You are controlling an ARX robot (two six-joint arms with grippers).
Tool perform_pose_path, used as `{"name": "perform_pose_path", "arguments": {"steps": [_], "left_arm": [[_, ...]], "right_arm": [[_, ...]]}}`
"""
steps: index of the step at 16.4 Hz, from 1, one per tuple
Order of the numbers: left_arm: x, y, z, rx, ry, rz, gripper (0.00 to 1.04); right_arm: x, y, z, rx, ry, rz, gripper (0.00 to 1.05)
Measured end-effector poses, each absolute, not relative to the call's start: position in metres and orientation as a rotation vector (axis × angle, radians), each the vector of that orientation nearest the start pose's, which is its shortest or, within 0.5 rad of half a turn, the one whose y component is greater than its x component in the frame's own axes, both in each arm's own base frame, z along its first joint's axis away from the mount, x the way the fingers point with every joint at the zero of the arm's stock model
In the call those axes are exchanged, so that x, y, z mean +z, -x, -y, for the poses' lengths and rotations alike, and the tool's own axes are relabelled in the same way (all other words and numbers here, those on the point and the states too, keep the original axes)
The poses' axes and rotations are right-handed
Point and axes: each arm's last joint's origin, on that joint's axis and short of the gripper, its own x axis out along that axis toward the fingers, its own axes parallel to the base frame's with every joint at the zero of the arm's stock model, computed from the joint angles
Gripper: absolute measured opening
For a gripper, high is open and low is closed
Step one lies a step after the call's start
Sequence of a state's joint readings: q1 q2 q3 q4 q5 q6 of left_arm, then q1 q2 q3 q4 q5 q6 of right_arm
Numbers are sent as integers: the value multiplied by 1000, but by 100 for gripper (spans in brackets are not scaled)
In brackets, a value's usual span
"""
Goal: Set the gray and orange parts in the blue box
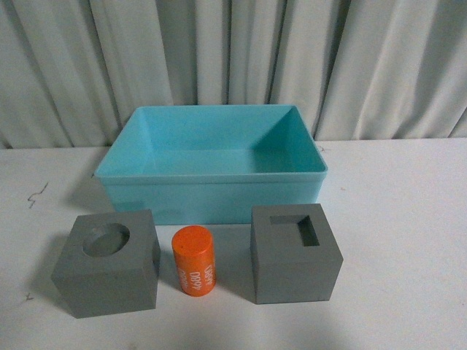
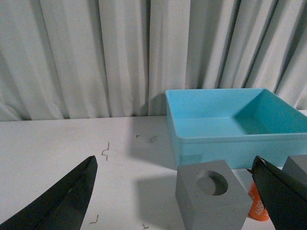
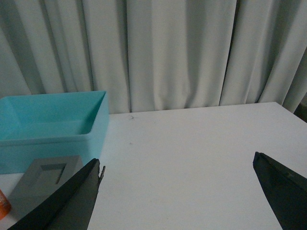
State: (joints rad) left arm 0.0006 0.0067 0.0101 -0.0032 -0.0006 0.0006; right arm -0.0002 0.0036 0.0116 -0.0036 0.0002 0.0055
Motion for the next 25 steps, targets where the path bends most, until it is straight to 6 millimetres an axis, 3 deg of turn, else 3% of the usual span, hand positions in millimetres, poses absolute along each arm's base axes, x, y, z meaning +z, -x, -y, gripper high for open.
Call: {"name": "perform_pose_path", "arguments": {"steps": [25], "left_arm": [[166, -97, 0, 1, -1, 0, 98]], "right_arm": [[167, -97, 0, 0, -6, 4, 98]]}}
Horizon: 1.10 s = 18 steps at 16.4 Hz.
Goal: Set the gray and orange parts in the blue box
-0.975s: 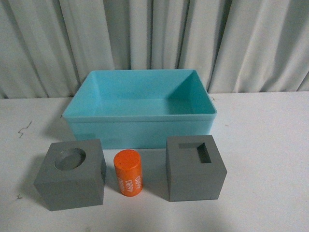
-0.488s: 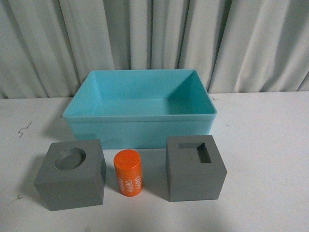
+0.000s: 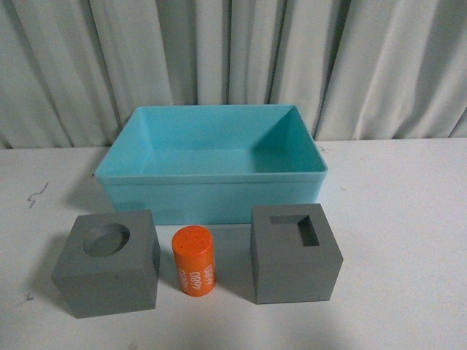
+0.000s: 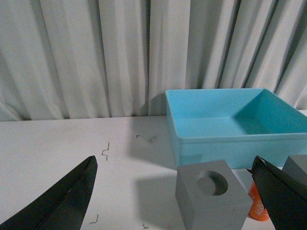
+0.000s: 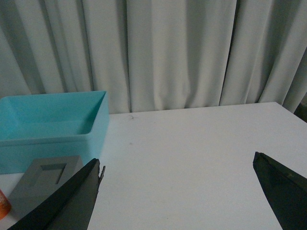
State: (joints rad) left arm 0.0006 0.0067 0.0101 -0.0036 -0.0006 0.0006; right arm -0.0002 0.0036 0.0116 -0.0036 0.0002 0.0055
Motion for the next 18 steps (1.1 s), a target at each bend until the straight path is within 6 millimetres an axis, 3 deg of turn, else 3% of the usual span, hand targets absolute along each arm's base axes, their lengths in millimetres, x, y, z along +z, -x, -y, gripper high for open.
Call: {"name": "perform_pose_path", "arguments": {"steps": [2, 3, 4, 5, 6, 8, 11, 14, 15, 16, 18], "left_arm": [[166, -97, 0, 1, -1, 0, 98], [166, -97, 0, 3, -1, 0, 98], [166, -97, 0, -3, -1, 2, 98], [166, -97, 0, 1, -1, 0, 98], [166, -97, 0, 1, -1, 0, 98], [166, -97, 0, 0, -1, 0, 98], [166, -97, 0, 0, -1, 0, 98], [166, -97, 0, 0, -1, 0, 98], [166, -97, 0, 0, -1, 0, 98], [166, -97, 0, 0, -1, 0, 98], [166, -97, 0, 0, -1, 0, 98]], "right_arm": [[167, -97, 0, 0, -6, 4, 98], [166, -99, 0, -159, -66, -290, 98], [173, -111, 9, -286, -100, -421, 98], [189, -127, 26, -349, -150, -398, 98], [211, -146, 40, -299, -145, -342, 98], [226, -176, 48, -177, -86, -346, 98], [206, -218, 17, 59, 1, -428, 98], [195, -241, -18, 166, 44, -437, 98], [168, -263, -68, 244, 56, -487, 98], [146, -277, -97, 266, 37, -534, 98], [127, -297, -108, 239, 19, -581, 98]]}}
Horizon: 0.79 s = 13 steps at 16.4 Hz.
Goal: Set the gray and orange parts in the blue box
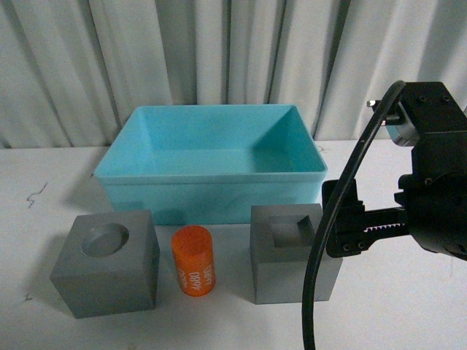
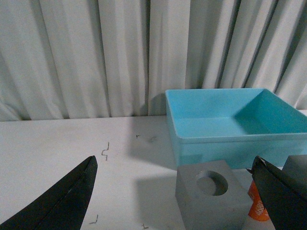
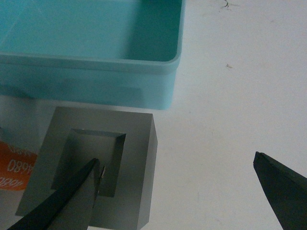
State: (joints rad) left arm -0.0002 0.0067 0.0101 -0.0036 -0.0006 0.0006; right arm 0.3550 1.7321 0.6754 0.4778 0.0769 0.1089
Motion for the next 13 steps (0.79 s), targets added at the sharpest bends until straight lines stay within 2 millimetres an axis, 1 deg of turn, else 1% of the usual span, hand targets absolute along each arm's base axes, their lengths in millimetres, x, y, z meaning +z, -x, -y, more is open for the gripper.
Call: {"name": "perform_pose_path", "arguments": {"steps": [2, 13], "left_arm": [[166, -97, 0, 0, -1, 0, 98], [166, -97, 0, 0, -1, 0, 98]], "right_arm": [[119, -303, -117, 249, 29, -603, 98], [114, -309, -128, 266, 26, -620, 98]]}}
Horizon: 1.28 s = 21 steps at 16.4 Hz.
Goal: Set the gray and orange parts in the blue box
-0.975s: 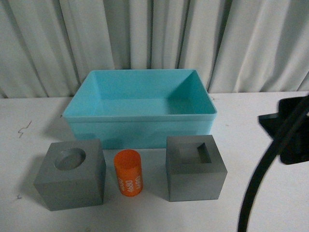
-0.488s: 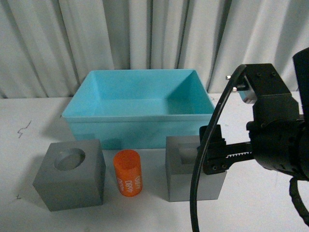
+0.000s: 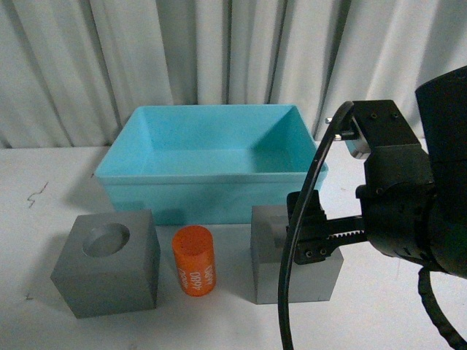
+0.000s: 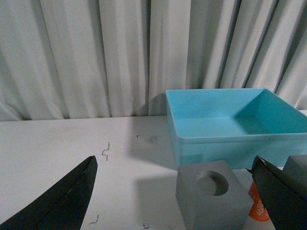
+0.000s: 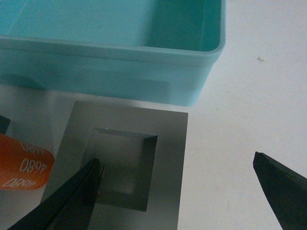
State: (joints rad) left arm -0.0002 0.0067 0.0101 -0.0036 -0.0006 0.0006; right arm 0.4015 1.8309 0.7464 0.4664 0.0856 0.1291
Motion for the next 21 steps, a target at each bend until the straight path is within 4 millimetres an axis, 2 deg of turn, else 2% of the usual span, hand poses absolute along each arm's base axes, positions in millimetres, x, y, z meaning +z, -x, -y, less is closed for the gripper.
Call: {"name": "perform_pose_path", "arguments": {"steps": [8, 11, 13, 14, 17, 19, 21], "left_arm": [[166, -97, 0, 0, -1, 0, 98], [166, -97, 0, 0, -1, 0, 98], [166, -97, 0, 0, -1, 0, 98], [166, -97, 0, 0, -1, 0, 98], [166, -97, 0, 0, -1, 0, 98], [166, -97, 0, 0, -1, 0, 98], [166, -97, 0, 0, -1, 0, 98]], "right_arm": [[111, -311, -133, 257, 21, -627, 98], [89, -307, -135, 203, -31, -677, 95], [87, -305, -133, 174, -39, -676, 33], [89, -302, -130, 160, -46, -675, 18], [100, -287, -117, 126, -52, -697, 18], [129, -282, -110, 132, -75, -647, 18], [174, -284, -103, 140, -104, -515, 18]]}}
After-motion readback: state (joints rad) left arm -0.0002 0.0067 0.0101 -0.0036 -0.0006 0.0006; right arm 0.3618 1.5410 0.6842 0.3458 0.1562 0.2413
